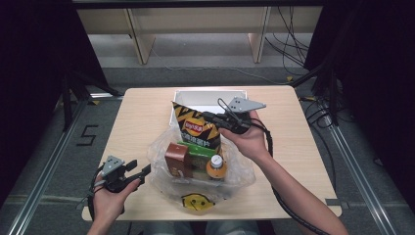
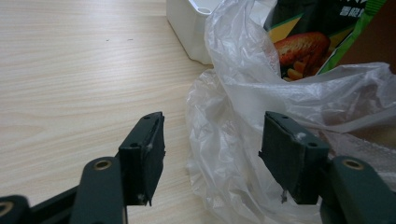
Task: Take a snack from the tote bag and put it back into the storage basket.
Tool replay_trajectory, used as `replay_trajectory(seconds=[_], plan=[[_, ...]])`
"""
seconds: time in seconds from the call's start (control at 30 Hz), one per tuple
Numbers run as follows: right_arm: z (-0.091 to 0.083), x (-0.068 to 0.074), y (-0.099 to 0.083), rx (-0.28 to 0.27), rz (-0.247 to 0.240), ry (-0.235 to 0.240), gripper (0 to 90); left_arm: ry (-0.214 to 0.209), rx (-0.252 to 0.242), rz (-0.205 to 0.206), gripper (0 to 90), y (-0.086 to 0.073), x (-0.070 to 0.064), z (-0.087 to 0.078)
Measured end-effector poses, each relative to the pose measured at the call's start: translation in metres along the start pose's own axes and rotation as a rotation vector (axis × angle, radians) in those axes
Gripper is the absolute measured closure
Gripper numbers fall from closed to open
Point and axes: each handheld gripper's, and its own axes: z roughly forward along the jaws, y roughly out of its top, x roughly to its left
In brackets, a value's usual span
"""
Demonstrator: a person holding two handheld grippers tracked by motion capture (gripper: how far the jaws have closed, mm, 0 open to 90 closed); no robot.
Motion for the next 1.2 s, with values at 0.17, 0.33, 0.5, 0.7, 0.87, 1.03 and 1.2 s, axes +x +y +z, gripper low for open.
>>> replay_trajectory(seconds=[0.17, 0.33, 0.5, 0.7, 0.87, 1.03, 1.2], plan=[[0.003, 0.001, 0.001, -0.014, -0.007, -0.004, 90.0, 0.0, 0.002, 0.0, 39.0, 0.0, 0.0, 0.0], [0.004, 0.005, 0.002, -0.006, 0.011, -0.011, 90.0, -0.005, -0.001, -0.002, 39.0, 0.0, 0.001, 0.0], [0.005, 0.004, 0.006, -0.035, 0.011, -0.002, 90.0, -0.006, -0.005, -0.002, 38.9, 0.0, 0.0, -0.001], [0.005, 0.005, 0.009, -0.043, 0.006, -0.009, 90.0, -0.01, -0.01, -0.002, 38.9, 0.001, 0.0, -0.001], [0.005, 0.003, 0.014, -0.056, -0.016, -0.014, 90.0, -0.007, -0.004, -0.003, 38.9, 0.0, 0.001, 0.0], [0.002, 0.003, 0.02, -0.067, 0.018, -0.022, 90.0, -0.011, -0.008, -0.003, 39.0, 0.001, 0.001, -0.001], [0.002, 0.002, 0.026, -0.083, -0.003, -0.028, 90.0, -0.012, -0.011, -0.002, 39.0, 0.001, 0.002, -0.001]])
